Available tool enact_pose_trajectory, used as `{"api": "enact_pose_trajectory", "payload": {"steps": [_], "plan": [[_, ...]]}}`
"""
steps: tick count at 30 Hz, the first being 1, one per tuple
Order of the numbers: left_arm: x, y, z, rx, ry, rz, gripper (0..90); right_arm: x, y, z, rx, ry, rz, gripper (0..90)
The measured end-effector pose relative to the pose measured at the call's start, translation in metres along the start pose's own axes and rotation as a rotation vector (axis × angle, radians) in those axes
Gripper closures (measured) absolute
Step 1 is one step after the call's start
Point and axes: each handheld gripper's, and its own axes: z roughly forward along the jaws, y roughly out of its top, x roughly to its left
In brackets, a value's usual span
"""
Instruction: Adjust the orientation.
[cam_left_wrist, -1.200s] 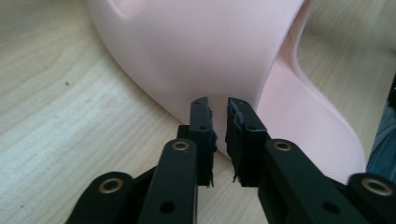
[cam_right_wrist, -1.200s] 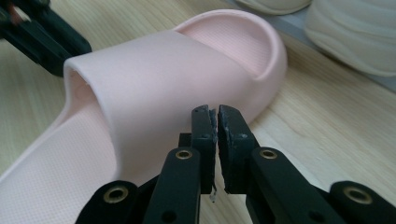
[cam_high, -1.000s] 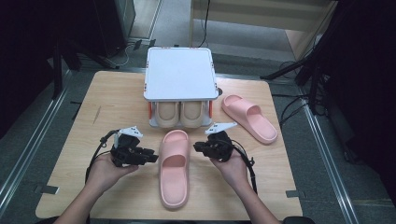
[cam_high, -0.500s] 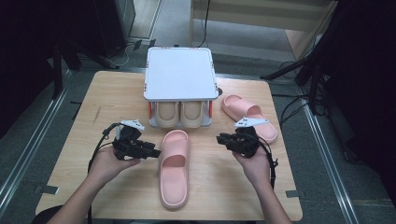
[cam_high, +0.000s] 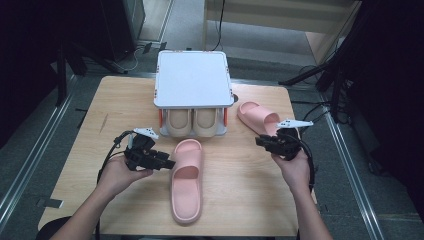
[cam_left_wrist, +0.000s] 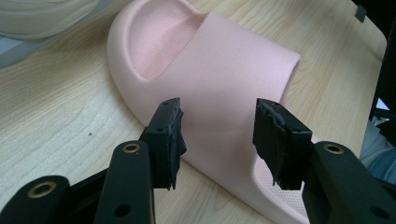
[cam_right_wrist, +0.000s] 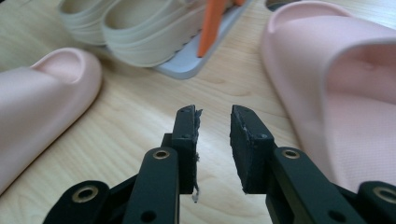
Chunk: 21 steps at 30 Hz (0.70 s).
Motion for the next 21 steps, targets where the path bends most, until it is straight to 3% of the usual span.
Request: {"api": "enact_pose_trajectory", "payload": {"steps": [2,11,16,18,21], "plan": [[-0.001,-0.001,-0.001,0.002,0.001,-0.001,51.7,-0.010,0.001,0.000,-0.015,0.012,0.029,72.3],[-0.004,-0.009,-0.006,-0.010,0.005,-0.005,50.8,-0.048,0.003,0.013,0.009,-0.041,0.054,67.4],[-0.008,-0.015,-0.009,-0.020,0.010,-0.011,50.2,-0.060,0.005,0.025,0.024,-0.068,0.057,64.5],[-0.009,-0.018,-0.011,-0.019,0.013,-0.013,50.0,-0.064,0.004,0.031,0.017,-0.051,0.081,64.1],[-0.010,-0.023,-0.015,-0.027,0.025,-0.023,49.9,-0.064,0.006,0.038,0.035,-0.073,0.063,63.0]]}}
